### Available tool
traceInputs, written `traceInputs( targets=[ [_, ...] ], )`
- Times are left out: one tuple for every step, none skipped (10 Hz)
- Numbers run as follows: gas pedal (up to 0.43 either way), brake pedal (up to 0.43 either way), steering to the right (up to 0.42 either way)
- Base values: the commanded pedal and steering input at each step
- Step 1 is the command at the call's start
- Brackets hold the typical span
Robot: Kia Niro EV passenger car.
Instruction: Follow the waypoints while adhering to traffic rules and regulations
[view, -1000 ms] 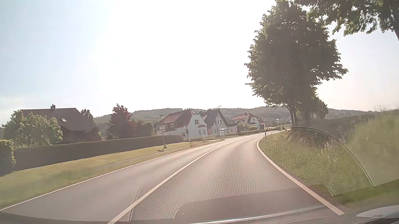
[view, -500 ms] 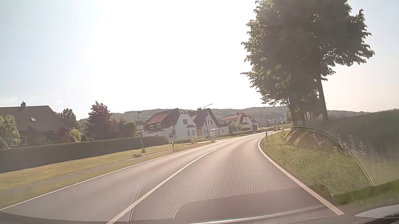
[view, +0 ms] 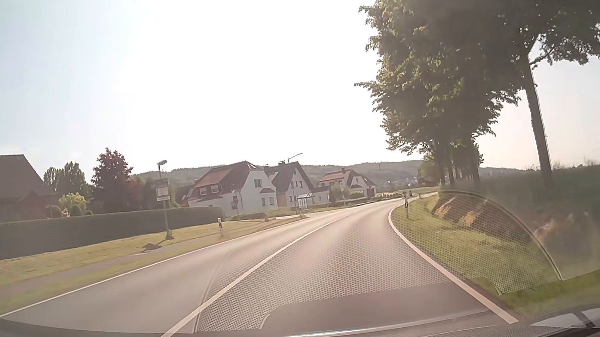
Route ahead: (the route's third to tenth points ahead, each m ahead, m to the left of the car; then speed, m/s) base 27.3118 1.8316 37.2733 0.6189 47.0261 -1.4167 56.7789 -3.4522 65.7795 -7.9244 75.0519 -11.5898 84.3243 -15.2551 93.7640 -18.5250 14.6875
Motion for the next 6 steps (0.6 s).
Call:
traceInputs(
  targets=[
    [0.197,0.0,0.025],
    [0.209,0.0,0.025],
    [0.22,0.0,0.025],
    [0.22,0.0,0.025],
    [0.22,0.0,0.025],
    [0.22,0.0,0.025]
  ],
)
